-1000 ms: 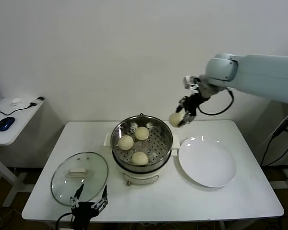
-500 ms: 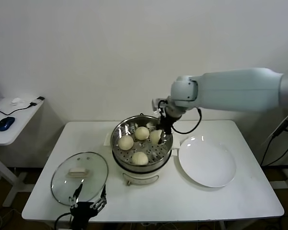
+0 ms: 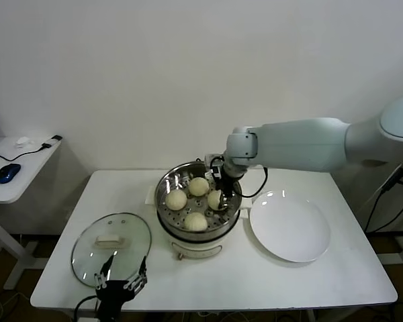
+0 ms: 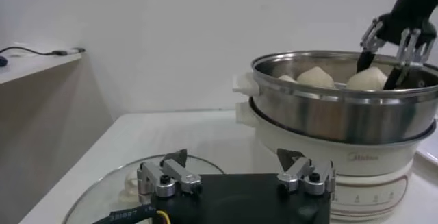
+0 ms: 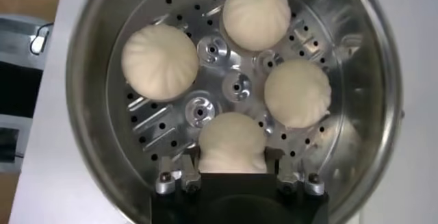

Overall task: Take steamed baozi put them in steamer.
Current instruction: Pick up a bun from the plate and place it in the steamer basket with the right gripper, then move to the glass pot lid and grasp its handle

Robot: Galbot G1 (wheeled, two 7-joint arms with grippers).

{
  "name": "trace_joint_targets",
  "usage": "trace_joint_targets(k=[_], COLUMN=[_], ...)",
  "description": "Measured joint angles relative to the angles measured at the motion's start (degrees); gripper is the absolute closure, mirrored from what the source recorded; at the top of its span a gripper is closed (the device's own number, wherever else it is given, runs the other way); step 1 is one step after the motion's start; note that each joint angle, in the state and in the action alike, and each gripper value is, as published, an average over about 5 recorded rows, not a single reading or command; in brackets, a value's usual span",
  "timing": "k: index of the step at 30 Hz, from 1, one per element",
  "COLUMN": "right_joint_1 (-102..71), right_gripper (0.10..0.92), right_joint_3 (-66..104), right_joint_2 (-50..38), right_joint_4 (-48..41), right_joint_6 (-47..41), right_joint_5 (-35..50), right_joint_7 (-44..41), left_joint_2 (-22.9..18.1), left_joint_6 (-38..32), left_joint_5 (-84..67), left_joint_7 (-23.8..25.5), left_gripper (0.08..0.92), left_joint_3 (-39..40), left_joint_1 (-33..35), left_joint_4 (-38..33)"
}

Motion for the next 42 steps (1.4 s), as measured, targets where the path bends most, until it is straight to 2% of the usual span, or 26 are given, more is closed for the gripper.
trace_joint_targets(k=[3,7,10,18,25,30,36,42], right_joint_1=[-0.58,-0.65,-0.13,1.33,-3.0,-11.49,-30.94,-53.84], right_gripper=[0.345,0.252,0.211,0.202,0.203,0.202,0.203,0.203], right_joint_3=[0.06,0.14,0.45,5.85,19.22,32.68,54.85,77.86], right_joint_2=[0.48,0.62,0.34,-4.09,-13.03,-22.68,-33.16,-35.39], right_joint_4=[-0.8,-1.3,-1.67,-2.73,-2.37,1.36,8.32,12.32], right_joint_6=[0.26,1.05,2.07,4.85,7.11,7.67,8.53,13.6], right_joint_5=[-0.26,-0.58,-0.59,2.24,3.05,1.28,-3.0,-9.93], right_joint_7=[-0.21,-1.12,-2.29,-2.17,9.34,19.61,27.78,31.56], left_joint_2=[0.08,0.14,0.17,0.59,1.3,1.47,1.89,2.64], left_joint_6=[0.15,0.3,0.4,0.78,-0.04,-0.9,-2.07,-3.97], left_joint_5=[-0.27,-0.47,-0.52,-0.73,-1.04,-1.1,-1.18,-0.23], left_joint_7=[0.03,0.07,0.13,0.27,-0.12,-0.54,-1.16,-1.89], left_gripper=[0.177,0.177,0.177,0.177,0.177,0.177,0.177,0.177], left_joint_3=[-0.21,-0.36,-0.35,-0.28,-0.44,-0.9,-1.18,-1.64], left_joint_1=[-0.21,-0.35,-0.35,-0.37,-0.84,-1.75,-2.87,-3.56], left_joint_4=[0.06,0.08,0.06,-0.14,0.23,0.91,1.87,3.06])
